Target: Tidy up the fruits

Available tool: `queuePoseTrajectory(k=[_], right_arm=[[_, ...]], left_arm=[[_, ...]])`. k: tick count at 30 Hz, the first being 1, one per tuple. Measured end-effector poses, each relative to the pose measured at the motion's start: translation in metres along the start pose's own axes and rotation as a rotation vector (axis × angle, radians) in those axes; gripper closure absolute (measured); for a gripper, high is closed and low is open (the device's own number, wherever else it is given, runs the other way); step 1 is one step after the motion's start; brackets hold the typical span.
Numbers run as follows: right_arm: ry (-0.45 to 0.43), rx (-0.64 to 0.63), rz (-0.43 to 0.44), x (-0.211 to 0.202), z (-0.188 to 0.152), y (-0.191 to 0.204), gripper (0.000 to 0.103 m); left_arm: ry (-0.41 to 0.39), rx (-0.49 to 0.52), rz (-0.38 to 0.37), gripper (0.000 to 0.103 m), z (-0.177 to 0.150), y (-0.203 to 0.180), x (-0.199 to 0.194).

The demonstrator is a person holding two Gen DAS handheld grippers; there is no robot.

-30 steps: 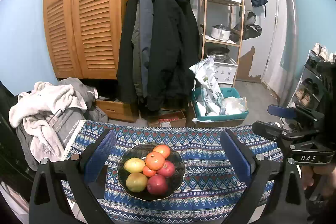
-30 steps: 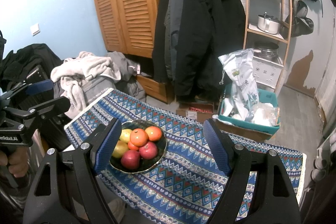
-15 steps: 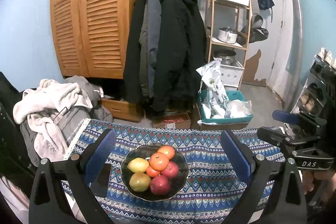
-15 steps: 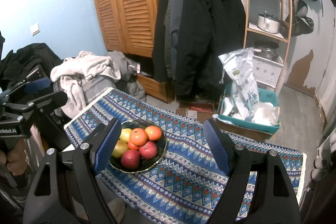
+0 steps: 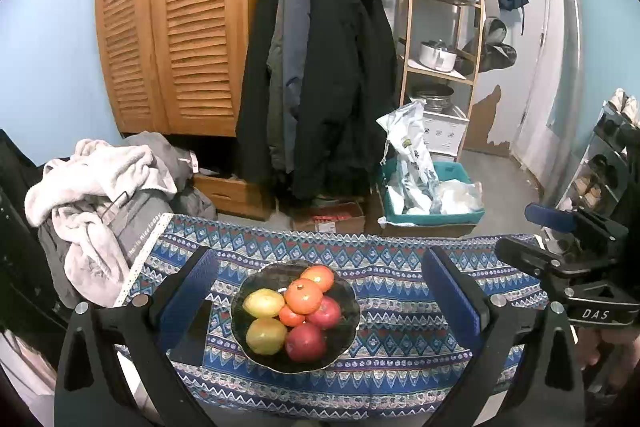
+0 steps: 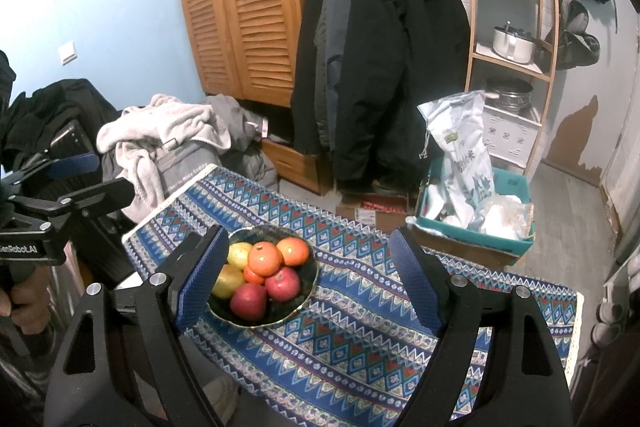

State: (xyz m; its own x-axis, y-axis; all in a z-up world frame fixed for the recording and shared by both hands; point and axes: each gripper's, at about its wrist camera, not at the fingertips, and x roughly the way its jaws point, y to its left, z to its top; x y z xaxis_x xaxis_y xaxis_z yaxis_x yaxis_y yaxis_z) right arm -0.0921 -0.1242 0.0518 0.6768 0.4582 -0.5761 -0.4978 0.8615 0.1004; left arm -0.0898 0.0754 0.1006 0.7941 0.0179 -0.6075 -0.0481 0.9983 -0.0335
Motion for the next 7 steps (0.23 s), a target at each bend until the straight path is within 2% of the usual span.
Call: queuePoseTrajectory(k=[7], right_arm=[[0.001,0.0,0.002,0.0003,-0.0004,-0.0003,0.021]], left_arm=[[-0.007,-0.001,-0.001,0.0,-0.0004,0.0004,-0.0014]])
